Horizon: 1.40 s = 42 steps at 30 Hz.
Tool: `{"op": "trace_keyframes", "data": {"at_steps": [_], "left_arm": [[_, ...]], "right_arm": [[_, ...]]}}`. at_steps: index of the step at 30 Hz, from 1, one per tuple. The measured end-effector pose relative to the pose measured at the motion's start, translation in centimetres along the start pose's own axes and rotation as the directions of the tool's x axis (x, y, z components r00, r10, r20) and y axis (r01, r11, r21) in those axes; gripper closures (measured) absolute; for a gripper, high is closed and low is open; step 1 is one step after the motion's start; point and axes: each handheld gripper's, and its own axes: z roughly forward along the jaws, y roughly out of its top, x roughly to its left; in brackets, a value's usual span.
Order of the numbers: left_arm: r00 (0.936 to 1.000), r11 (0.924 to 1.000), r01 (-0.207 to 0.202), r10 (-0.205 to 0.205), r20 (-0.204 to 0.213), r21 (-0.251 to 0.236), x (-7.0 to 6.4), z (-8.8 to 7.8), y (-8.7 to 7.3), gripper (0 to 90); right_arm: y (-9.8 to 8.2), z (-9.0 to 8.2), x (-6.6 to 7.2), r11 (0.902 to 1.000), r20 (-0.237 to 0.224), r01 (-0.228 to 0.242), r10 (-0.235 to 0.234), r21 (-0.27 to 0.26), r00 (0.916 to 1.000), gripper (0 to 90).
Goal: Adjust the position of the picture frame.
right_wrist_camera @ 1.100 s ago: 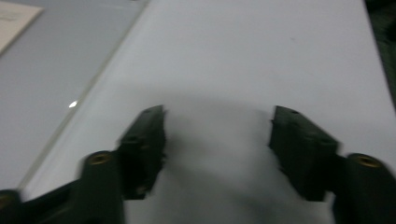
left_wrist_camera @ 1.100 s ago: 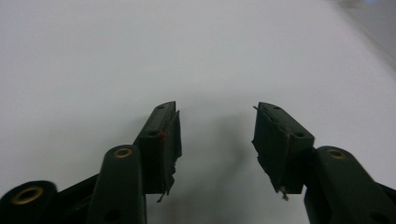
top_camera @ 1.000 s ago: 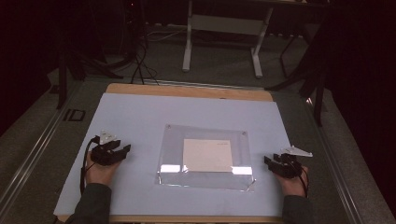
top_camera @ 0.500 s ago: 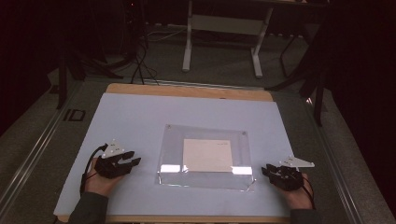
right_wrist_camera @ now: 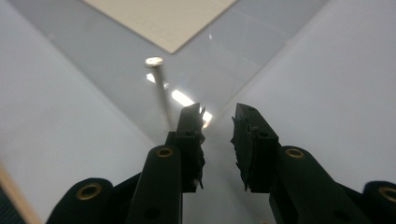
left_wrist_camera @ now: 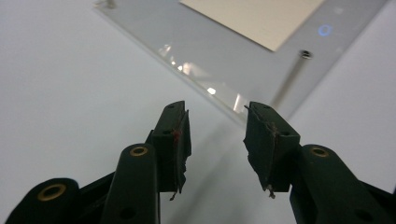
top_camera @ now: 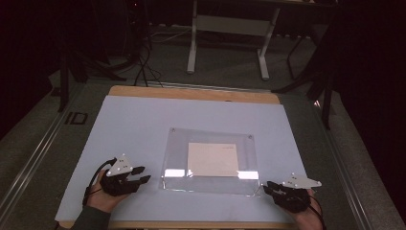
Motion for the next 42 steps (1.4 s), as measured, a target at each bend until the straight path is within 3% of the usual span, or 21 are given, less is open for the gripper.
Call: {"op": "trace_keyframes", "data": {"at_steps": [10,20,26,32,38,42], "left_arm": [[0.9955,0.9981,-0.061,0.061,0.073,-0.002,-1.5,0.3,0.2,58.2],[0.9852,0.9941,-0.108,0.108,0.132,-0.013,-2.3,2.7,1.6,65.2],[0.9825,0.9933,-0.114,0.115,0.146,-0.02,-2.2,3.9,2.0,70.3],[0.9794,0.9905,-0.135,0.137,0.148,-0.025,-2.3,4.1,2.3,83.1],[0.9768,0.99,-0.138,0.141,0.161,-0.03,-2.2,4.4,2.2,79.1],[0.9734,0.9858,-0.168,0.167,0.157,-0.01,-2.5,4.9,2.4,78.0]], "right_arm": [[0.0,0.0,1.2,0.9988,-0.077,0.045,-0.046,-0.021,0.9959,68.2],[0.6,0.6,1.5,0.9973,-0.075,0.032,-0.037,-0.066,0.9965,73.5],[0.6,0.9,1.5,0.9971,-0.079,0.02,-0.026,-0.074,0.9966,76.7],[0.8,1.2,1.7,0.9967,-0.059,0.032,-0.037,-0.075,0.9976,83.9],[0.7,1.3,1.6,0.9965,-0.061,0.025,-0.03,-0.08,0.9977,83.4],[0.6,1.5,1.6,0.9968,-0.057,0.02,-0.024,-0.078,0.9981,82.0]]}}
